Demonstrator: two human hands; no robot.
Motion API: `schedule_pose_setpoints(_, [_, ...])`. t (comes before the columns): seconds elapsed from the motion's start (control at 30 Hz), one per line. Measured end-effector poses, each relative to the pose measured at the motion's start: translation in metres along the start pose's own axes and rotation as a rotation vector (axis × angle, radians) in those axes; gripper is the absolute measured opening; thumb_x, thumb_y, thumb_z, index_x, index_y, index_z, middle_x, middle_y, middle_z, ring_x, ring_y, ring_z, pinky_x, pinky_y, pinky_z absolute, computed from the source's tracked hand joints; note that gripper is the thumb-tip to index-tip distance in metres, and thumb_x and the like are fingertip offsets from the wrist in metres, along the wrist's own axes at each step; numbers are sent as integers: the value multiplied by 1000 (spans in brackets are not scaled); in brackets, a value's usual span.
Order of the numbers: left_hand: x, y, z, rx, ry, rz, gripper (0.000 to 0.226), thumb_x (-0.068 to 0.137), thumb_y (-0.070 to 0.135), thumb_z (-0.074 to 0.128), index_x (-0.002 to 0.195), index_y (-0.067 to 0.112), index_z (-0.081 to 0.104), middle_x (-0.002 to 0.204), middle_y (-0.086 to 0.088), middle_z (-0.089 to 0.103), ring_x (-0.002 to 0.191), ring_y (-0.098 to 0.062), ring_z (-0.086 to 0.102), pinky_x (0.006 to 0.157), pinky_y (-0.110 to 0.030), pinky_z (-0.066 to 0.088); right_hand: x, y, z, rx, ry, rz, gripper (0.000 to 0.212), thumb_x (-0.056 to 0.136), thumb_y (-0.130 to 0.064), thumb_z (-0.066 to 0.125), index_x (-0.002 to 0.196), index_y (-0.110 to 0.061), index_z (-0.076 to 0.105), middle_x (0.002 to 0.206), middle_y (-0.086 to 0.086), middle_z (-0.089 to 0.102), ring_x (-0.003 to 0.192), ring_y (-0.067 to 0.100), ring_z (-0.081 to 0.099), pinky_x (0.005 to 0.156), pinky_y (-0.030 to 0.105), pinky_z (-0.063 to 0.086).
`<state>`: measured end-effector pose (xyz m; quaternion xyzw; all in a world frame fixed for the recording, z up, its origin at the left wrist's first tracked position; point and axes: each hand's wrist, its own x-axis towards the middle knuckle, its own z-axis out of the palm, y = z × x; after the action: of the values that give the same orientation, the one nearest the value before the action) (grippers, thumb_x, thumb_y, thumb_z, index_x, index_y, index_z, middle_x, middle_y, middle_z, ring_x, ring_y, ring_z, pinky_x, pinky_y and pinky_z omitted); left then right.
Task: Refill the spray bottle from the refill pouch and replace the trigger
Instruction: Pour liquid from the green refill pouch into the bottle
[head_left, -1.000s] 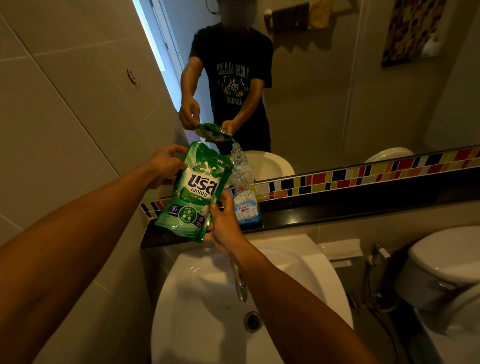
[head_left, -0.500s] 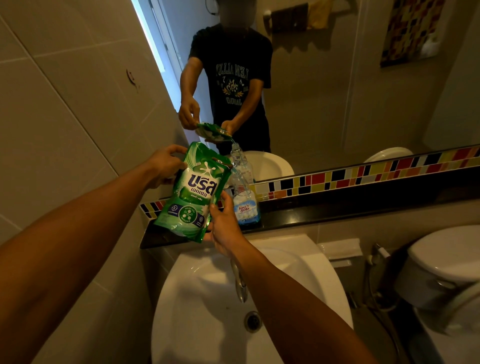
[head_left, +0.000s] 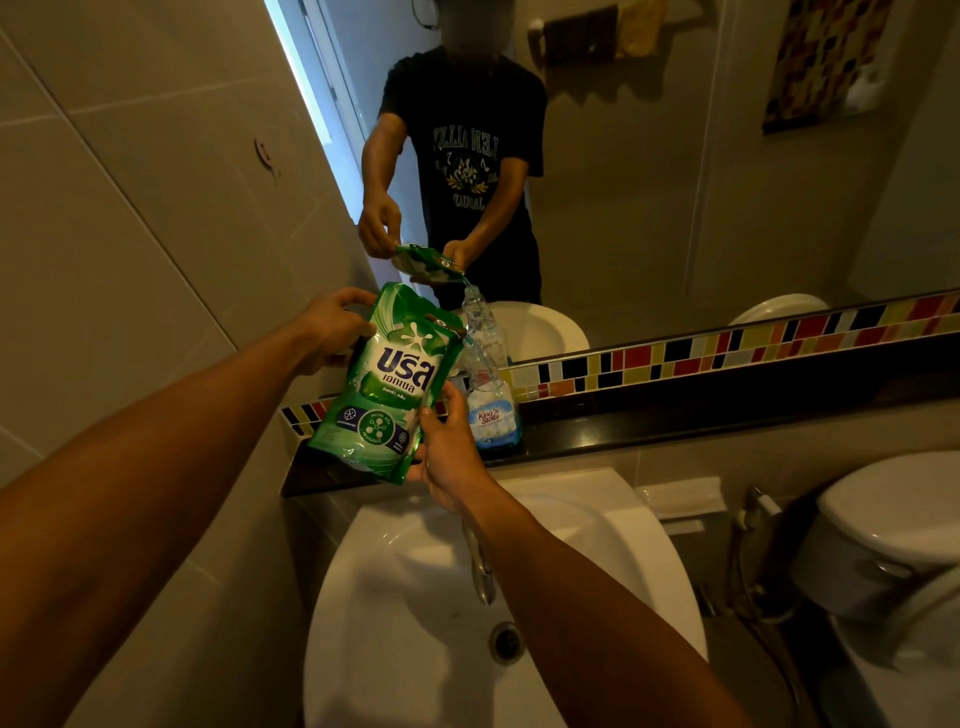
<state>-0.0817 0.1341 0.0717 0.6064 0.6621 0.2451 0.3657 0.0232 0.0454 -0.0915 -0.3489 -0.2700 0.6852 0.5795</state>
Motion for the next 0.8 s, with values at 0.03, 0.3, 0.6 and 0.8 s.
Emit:
schedule_pose_setpoints(0.03, [0, 0, 0, 0, 1, 0, 44, 96, 2, 55, 133, 26, 55, 108, -13, 64, 87, -20, 60, 68, -34, 49, 0, 0, 0, 2, 1, 2, 43, 109, -27, 48, 144, -50, 38, 142, 5, 61, 118, 33, 69, 82, 64, 60])
schedule_pose_setpoints(0.3, [1, 0, 0, -3, -3, -5, 45, 96, 2, 55, 134, 27, 55, 111, -14, 64, 89, -20, 60, 67, -34, 48, -1, -2, 1, 0, 3, 1, 39, 110, -25, 45, 142, -48, 40, 137, 3, 63, 117, 32, 69, 80, 62, 62])
schedule_pose_setpoints(0.6, [3, 1, -3, -10, 1, -7, 45, 95, 3, 56, 133, 28, 56, 114, -15, 65, 91, -21, 61, 66, -34, 48, 0, -2, 4, -7, -1, -9, 40, 110, -28, 46, 144, -47, 39, 129, -6, 62, 119, 34, 68, 80, 65, 60])
schedule_pose_setpoints(0.8, [4, 1, -4, -6, 4, -7, 45, 95, 3, 56, 131, 28, 57, 109, -13, 66, 90, -21, 60, 67, -34, 48, 3, -2, 5, -20, -3, -13, 40, 109, -29, 46, 144, -47, 39, 136, -1, 62, 120, 35, 68, 84, 71, 56])
